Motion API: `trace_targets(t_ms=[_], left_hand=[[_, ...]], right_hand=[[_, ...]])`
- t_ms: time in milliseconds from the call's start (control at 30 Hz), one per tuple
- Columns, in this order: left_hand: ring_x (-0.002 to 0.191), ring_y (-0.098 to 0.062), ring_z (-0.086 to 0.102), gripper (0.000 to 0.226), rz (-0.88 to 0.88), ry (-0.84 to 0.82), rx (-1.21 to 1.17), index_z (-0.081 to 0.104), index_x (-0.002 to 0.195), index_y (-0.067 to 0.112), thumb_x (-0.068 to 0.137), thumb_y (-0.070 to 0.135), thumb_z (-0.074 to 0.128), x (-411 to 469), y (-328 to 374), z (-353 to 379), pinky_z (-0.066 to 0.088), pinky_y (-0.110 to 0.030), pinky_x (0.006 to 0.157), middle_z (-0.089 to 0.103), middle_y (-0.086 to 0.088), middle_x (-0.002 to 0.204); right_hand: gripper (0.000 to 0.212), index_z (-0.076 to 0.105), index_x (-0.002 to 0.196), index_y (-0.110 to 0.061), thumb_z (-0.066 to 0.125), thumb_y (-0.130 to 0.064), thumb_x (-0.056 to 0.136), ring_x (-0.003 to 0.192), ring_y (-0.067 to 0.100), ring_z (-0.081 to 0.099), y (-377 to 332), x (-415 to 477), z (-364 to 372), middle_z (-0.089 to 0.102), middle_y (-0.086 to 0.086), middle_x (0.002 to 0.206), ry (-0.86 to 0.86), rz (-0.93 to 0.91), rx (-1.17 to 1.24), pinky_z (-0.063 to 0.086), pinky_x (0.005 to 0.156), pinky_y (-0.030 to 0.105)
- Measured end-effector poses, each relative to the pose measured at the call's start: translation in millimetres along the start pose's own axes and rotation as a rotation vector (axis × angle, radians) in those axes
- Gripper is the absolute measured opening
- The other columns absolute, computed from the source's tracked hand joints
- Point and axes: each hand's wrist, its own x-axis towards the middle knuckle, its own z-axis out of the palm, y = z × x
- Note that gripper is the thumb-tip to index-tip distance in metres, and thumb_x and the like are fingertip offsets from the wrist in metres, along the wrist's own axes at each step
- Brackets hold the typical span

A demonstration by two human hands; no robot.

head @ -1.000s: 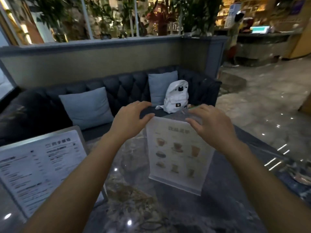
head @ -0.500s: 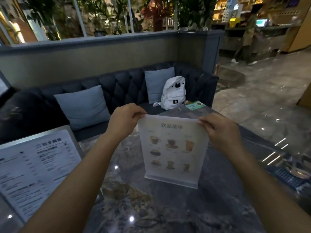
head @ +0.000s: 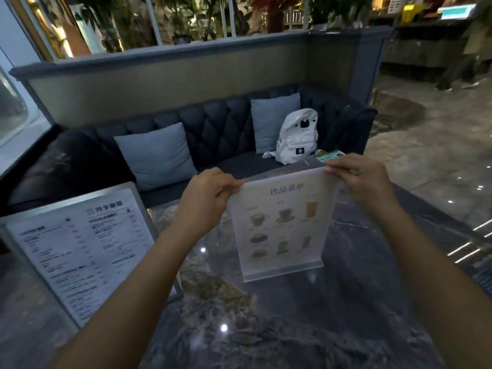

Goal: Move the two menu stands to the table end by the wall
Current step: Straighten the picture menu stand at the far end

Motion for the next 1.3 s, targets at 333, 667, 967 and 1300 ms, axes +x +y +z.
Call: trace_targets(t_ms=[333,667,967,1300], left_hand=[[0.067,-0.031,0.052,0.015,0.047,0.073,0.076,0.072,0.093,0.008,0.08,0.004,0.063,-12.9,8.9,2.0,0.046,-0.045,0.063,0.057,-0.016,0.069],[0.064,-0.028,0.05,0.016,0.022,0.118,0.098,0.073,0.089,0.009,0.081,0.012,0.06,-19.3,16.1,5.1,0.043,-0.046,0.064,0.056,-0.015,0.065],[0.064,-0.027,0.05,0.017,0.002,0.127,0.119,0.073,0.09,0.01,0.081,0.015,0.059,-19.9,17.7,4.9,0.039,-0.04,0.065,0.057,-0.014,0.066],[0.092,-0.024,0.057,0.029,-0.017,0.098,0.122,0.062,0.112,0.016,0.085,0.026,0.056,-28.3,15.9,-1.3,0.042,-0.038,0.083,0.066,-0.008,0.099]], right_hand=[[0.022,0.069,0.096,0.001,0.069,-0.005,0.075,0.087,0.017,0.061,10.3,20.2,7.6,0.064,0.004,0.096,-0.084,-0.024,0.08,0.044,0.08,0.01],[0.023,0.066,0.098,0.006,0.066,0.0,0.076,0.079,-0.013,0.058,10.5,19.3,9.8,0.061,0.006,0.098,-0.084,-0.056,0.133,0.042,0.079,0.004],[0.022,0.068,0.1,-0.006,0.066,-0.009,0.078,0.093,0.021,0.061,13.4,21.4,7.8,0.064,0.001,0.098,-0.135,-0.02,0.104,0.044,0.081,0.011],[0.039,0.062,0.112,-0.017,0.059,-0.041,0.081,0.111,0.025,0.053,-22.7,15.8,-4.2,0.063,0.006,0.12,-0.224,-0.146,-0.325,0.04,0.094,0.051]])
